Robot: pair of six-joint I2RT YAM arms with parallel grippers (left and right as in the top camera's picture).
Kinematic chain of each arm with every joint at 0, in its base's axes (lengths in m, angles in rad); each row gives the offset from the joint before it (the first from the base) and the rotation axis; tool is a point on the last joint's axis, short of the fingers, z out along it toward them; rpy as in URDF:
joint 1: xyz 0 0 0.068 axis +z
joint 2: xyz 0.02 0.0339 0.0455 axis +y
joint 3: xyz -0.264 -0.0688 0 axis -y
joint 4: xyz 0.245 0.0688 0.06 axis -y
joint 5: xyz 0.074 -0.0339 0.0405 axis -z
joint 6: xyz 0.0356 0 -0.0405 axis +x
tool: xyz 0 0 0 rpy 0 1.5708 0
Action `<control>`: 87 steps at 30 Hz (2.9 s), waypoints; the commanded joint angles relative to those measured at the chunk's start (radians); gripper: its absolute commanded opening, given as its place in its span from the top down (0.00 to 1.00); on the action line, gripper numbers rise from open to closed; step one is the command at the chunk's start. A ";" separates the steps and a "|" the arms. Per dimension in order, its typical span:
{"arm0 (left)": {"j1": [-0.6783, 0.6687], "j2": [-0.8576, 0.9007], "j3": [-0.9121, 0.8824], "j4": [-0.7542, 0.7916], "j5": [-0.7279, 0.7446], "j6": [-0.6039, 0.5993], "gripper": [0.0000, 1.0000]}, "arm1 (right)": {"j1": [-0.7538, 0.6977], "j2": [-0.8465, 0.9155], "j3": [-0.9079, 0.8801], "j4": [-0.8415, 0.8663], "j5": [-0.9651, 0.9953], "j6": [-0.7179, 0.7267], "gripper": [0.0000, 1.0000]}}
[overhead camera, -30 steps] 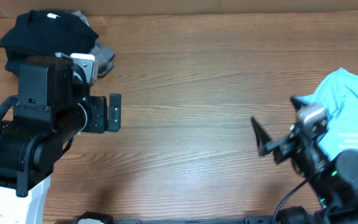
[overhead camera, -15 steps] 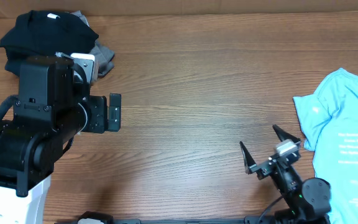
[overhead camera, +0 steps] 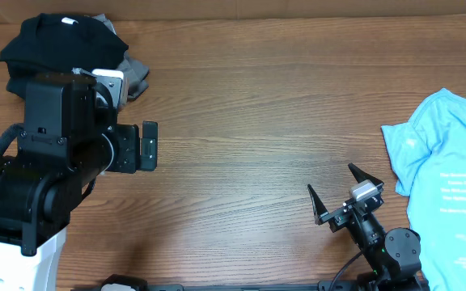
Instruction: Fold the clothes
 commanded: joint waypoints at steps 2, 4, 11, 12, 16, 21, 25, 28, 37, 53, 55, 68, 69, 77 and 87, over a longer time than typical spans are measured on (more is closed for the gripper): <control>-0.007 0.000 0.008 0.004 -0.013 -0.017 0.00 | 0.005 -0.012 0.000 0.007 -0.003 -0.001 0.00; -0.007 0.000 0.008 0.004 -0.013 -0.017 0.00 | 0.005 -0.012 0.000 0.007 -0.003 -0.001 0.00; -0.007 0.000 0.008 0.004 -0.013 -0.017 0.00 | 0.005 -0.012 0.000 0.007 -0.002 -0.001 0.00; -0.007 0.000 0.008 0.004 -0.013 -0.017 0.00 | 0.005 -0.012 0.000 0.007 -0.003 -0.001 0.00; -0.007 -0.002 0.008 -0.005 -0.013 -0.017 0.00 | 0.005 -0.012 0.000 0.007 -0.002 0.000 0.00; -0.005 -0.074 -0.080 0.172 -0.076 0.092 0.00 | 0.005 -0.012 0.000 0.007 -0.002 -0.001 0.00; 0.023 -0.219 -0.319 0.476 -0.048 0.152 0.00 | 0.005 -0.012 0.000 0.007 -0.003 -0.001 0.00; 0.084 -0.340 -0.529 0.664 0.023 0.152 0.00 | 0.005 -0.012 0.000 0.007 -0.003 -0.001 0.00; 0.156 -0.741 -1.088 1.003 0.069 0.195 0.00 | 0.005 -0.012 0.000 0.007 -0.003 -0.001 0.00; 0.156 -1.253 -1.726 1.292 0.086 0.172 0.00 | 0.005 -0.012 0.000 0.007 -0.003 -0.001 0.00; 0.156 -1.254 -1.790 1.358 0.098 0.166 0.00 | 0.005 -0.012 0.000 0.007 -0.003 -0.001 0.00; 0.156 -1.252 -1.840 1.423 0.098 0.167 0.00 | 0.005 -0.012 0.000 0.007 -0.002 -0.001 0.00; 0.156 -1.252 -1.840 1.424 0.098 0.167 0.00 | 0.005 -0.012 0.000 0.007 -0.002 -0.001 0.00; 0.156 -1.252 -1.840 1.424 0.098 0.167 0.00 | 0.005 -0.012 0.000 0.006 -0.003 -0.001 0.00; 0.156 -1.252 -1.840 1.424 0.098 0.167 0.00 | 0.005 -0.012 0.000 0.006 -0.002 0.000 0.00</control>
